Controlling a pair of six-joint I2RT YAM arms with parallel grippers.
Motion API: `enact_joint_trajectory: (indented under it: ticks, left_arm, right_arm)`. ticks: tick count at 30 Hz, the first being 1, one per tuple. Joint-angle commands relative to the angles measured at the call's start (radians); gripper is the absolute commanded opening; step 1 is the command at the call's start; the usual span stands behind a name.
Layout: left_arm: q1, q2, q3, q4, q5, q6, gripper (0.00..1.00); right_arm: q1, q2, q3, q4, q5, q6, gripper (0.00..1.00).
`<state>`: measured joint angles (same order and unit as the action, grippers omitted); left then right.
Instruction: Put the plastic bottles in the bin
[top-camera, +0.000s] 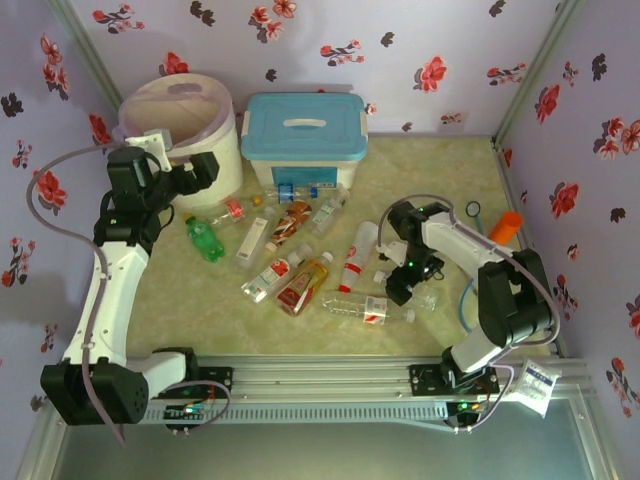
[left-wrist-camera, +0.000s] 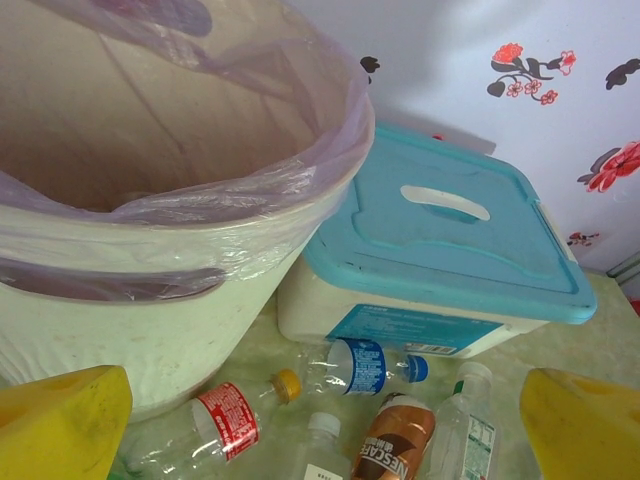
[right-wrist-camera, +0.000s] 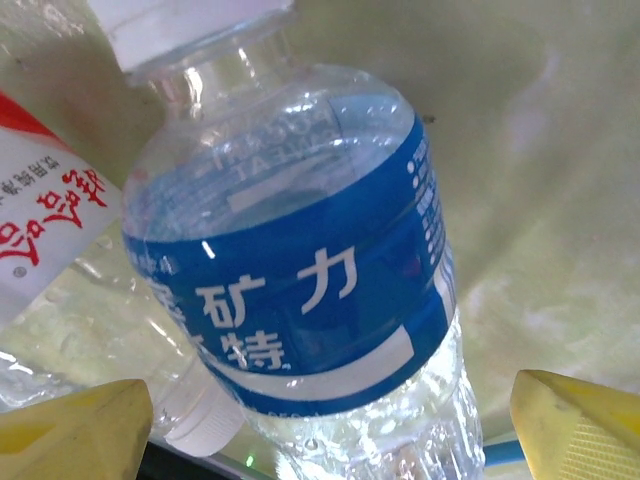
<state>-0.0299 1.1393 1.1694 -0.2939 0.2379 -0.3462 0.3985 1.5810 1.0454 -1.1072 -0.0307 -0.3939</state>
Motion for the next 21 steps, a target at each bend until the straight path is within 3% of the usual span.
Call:
enact_joint_trajectory:
  ticks: [1, 10, 21]
  left_arm:
    - [-0.002, -0.012, -0.014, 0.041, 0.014, -0.017, 1.00]
    - [-0.002, -0.012, -0.014, 0.039, 0.012, -0.008, 1.00]
    - [-0.002, -0.016, -0.013, 0.037, 0.010, -0.013, 1.00]
  right_arm:
    - [-0.020, 0.034, -0.010, 0.025, -0.049, -0.022, 0.93]
    - [-0.084, 0.108, 0.018, 0.068, 0.012, -0.006, 0.90]
    - [-0.144, 0.173, 0.069, 0.237, 0.005, 0.079, 0.74]
